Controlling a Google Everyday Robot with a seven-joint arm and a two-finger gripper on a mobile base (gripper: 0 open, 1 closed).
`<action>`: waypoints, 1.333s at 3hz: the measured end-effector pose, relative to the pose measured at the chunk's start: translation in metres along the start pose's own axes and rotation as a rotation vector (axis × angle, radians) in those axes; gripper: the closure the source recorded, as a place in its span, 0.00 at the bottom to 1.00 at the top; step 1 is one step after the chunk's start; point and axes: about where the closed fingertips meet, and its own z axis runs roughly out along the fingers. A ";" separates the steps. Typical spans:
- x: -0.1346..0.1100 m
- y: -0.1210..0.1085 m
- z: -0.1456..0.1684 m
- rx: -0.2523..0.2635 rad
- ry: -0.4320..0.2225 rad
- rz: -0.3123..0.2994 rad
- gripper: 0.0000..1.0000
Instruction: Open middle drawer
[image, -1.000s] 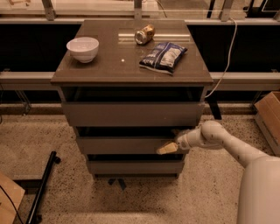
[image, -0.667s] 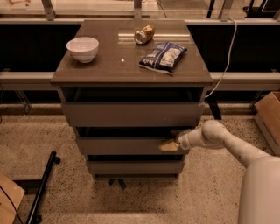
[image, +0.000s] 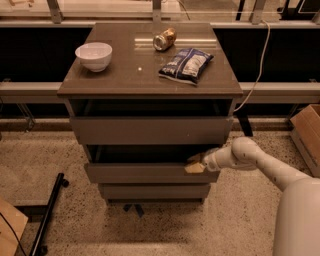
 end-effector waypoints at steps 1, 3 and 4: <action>-0.001 0.000 0.000 0.000 0.000 0.000 1.00; -0.001 0.000 -0.001 0.000 0.000 0.000 0.81; -0.001 0.001 0.000 -0.002 0.000 0.000 0.59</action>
Offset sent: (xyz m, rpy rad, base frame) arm -0.2029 -0.0638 0.1750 -0.3667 0.0065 0.2599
